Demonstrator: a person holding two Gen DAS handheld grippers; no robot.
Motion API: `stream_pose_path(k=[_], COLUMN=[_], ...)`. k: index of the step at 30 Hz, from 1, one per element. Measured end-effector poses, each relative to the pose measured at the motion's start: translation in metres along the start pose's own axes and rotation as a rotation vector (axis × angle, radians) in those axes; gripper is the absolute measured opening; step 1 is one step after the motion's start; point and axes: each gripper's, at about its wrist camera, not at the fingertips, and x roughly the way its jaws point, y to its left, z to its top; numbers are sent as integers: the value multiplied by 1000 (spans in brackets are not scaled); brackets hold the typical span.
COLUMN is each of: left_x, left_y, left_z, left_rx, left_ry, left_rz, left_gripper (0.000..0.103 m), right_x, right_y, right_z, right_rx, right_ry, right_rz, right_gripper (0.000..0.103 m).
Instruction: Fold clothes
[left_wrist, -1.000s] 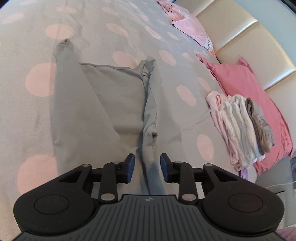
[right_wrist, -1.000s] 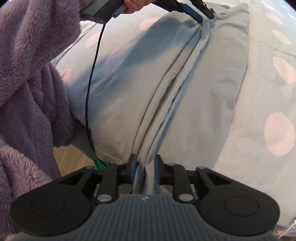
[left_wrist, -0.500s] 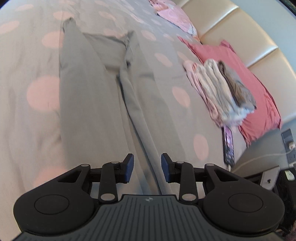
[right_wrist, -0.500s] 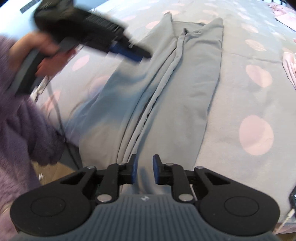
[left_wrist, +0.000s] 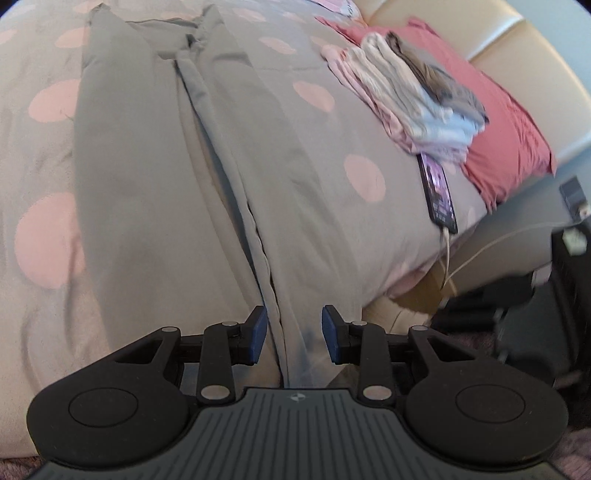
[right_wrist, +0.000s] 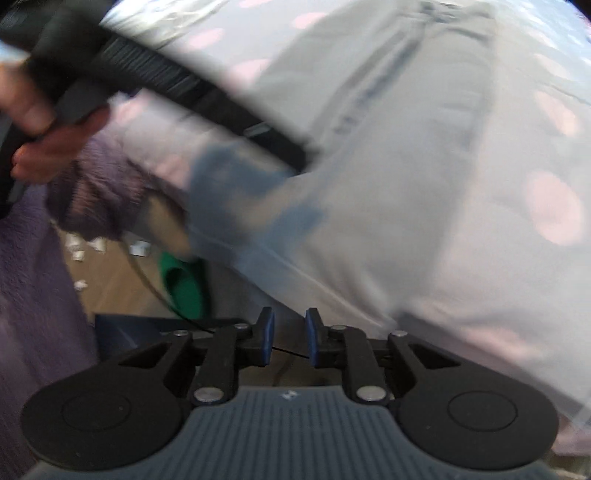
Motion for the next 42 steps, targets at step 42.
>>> stream_pose_path(k=[42], left_x=[-7], left_y=[8], left_z=[3], left_rx=[70], left_ry=[71], left_rz=[-33], left_gripper=[26], right_x=[-14], right_y=[-49], right_z=[4], right_rx=[76], right_ry=[55], right_rz=[-139], right_gripper=[16])
